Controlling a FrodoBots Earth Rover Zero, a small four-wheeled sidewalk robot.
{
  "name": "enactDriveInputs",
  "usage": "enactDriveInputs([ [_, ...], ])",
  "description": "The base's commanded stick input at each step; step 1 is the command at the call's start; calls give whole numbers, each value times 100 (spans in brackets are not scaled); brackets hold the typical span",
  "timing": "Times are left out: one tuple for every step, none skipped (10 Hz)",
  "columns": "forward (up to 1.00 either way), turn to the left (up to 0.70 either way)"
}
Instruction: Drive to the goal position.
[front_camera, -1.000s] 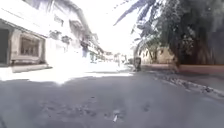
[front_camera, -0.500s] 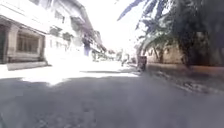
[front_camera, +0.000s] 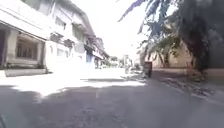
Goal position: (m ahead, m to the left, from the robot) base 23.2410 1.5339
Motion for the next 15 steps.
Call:
enactDriveInputs([
  [100, 0],
  [100, 0],
  [100, 0],
  [100, 0],
  [100, 0],
  [100, 0],
  [100, 0],
  [100, 0],
  [100, 0],
  [100, 0],
  [100, 0],
  [100, 0],
  [100, 0],
  [100, 0],
  [100, 0],
])
